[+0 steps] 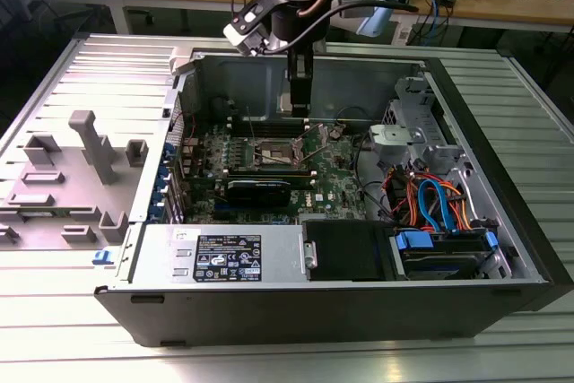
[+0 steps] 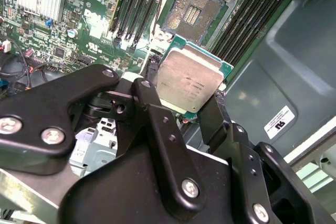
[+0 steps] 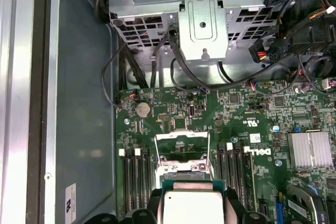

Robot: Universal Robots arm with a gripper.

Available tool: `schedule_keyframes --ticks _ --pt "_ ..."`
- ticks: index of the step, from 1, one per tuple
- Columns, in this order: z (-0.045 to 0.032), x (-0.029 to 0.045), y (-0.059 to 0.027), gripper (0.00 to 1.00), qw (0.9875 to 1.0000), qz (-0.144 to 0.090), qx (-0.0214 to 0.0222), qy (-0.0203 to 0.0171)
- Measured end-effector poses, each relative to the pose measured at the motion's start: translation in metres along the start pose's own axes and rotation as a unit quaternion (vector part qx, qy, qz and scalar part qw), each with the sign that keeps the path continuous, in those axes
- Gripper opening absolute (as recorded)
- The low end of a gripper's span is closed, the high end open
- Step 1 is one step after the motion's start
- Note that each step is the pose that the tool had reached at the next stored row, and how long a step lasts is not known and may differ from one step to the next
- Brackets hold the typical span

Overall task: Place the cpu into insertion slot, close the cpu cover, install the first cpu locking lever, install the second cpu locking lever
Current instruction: 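Place the cpu into insertion slot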

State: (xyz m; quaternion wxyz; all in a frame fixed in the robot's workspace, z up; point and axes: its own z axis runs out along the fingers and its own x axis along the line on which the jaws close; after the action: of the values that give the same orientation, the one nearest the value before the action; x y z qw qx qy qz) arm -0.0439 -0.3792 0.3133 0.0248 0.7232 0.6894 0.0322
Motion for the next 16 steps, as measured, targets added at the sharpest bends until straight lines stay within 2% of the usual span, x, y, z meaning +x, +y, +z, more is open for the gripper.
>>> schedule_keyframes --ticks 5,9,14,15,16 --pt "0.0121 -0.0001 -0.0009 0.55 0.9997 -0.023 0.0004 0.0018" --pt "0.0180 -0.0002 -0.0022 0.55 0.9997 -0.025 -0.0013 0.0020" --pt "0.0273 -0.0004 -0.0047 0.55 0.9996 -0.028 -0.0014 0.0022" --pt "0.0309 -0.0005 -0.0055 0.55 0.9996 -0.029 -0.0014 0.0023" --pt "0.0380 -0.0006 -0.0080 0.55 0.9996 -0.030 -0.0014 0.0024"
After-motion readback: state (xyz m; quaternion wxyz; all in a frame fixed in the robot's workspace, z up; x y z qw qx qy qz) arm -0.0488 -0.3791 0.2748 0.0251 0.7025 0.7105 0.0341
